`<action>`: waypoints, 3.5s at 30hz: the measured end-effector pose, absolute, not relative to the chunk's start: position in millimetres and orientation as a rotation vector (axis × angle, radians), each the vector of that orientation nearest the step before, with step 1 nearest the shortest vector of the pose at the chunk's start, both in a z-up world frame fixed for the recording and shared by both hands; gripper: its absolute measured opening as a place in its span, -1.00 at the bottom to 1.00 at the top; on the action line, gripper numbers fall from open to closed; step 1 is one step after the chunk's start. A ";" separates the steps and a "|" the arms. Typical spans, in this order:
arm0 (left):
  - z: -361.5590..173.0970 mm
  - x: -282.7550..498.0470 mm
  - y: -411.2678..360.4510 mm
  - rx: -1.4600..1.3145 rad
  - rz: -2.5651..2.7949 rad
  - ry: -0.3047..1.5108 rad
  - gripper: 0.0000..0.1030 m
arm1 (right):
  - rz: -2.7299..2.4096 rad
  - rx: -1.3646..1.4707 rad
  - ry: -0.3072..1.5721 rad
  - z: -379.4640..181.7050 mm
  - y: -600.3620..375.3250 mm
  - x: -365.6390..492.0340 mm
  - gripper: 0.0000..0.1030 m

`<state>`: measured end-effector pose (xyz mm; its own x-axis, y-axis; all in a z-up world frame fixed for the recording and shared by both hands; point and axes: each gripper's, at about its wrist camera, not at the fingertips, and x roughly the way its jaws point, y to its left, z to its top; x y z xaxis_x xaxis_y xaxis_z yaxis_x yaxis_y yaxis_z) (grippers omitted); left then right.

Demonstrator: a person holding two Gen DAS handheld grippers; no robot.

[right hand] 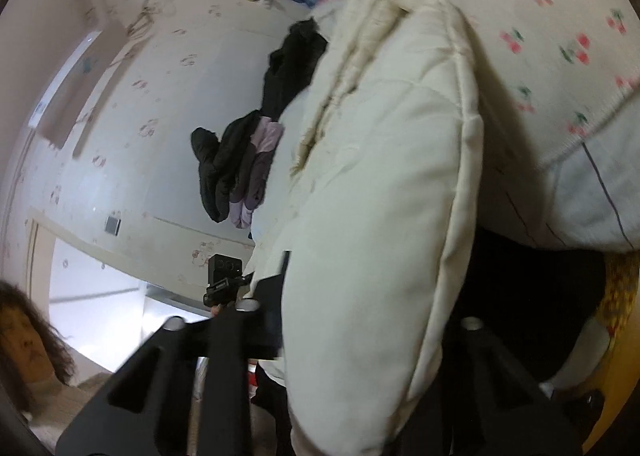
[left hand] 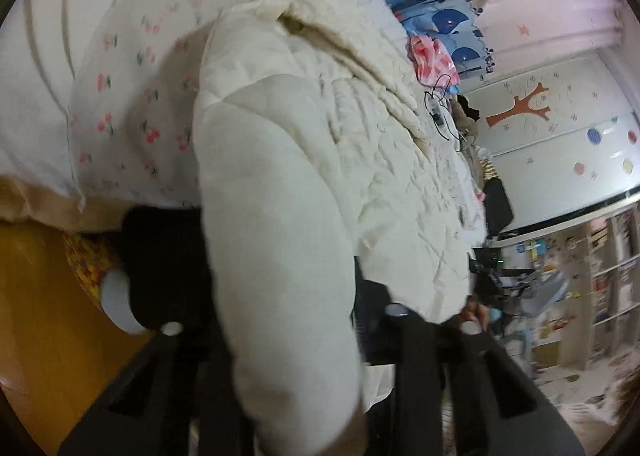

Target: Fold large clothes

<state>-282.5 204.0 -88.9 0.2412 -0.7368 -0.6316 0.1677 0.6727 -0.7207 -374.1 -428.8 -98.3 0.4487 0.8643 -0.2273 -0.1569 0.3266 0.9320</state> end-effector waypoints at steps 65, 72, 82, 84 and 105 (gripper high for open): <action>7.1 -13.1 192.4 -0.768 -0.341 0.643 -0.84 | 0.490 1.061 0.637 -7.3 -425.2 -18.1 -0.73; -62.1 34.5 176.2 -0.755 -0.192 0.734 -0.83 | 0.326 1.071 0.755 -82.8 -424.2 36.0 -0.73; -87.5 62.6 173.6 -0.758 -0.117 0.881 -0.77 | 0.340 1.154 0.861 -110.4 -430.0 61.6 -0.53; -81.6 61.1 177.8 -0.801 -0.129 0.876 -0.75 | 0.382 1.242 0.817 -100.1 -436.6 56.0 -0.06; -37.5 58.7 20.0 -0.240 -0.337 0.862 0.51 | 0.180 -0.057 1.089 -88.3 -227.3 126.7 0.86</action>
